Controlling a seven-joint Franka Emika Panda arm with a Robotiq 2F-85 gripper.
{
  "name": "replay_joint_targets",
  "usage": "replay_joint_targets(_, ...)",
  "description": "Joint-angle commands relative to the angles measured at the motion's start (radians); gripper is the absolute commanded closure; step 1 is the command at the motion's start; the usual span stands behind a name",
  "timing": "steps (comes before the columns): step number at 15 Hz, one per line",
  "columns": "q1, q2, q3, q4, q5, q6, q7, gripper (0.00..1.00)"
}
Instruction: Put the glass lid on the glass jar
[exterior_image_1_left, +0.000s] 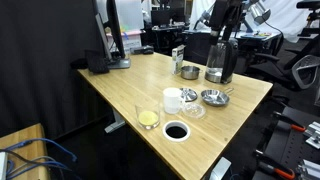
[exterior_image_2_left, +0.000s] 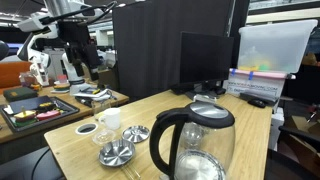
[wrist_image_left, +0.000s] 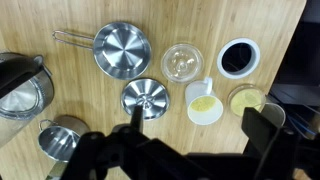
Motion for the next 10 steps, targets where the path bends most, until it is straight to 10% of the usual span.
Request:
replay_joint_targets(1, 0.006, 0.001, -0.005, 0.002, -0.004, -0.002, 0.003, 0.00)
replay_joint_targets(10, -0.036, 0.177, -0.024, 0.064, -0.021, -0.024, 0.037, 0.00)
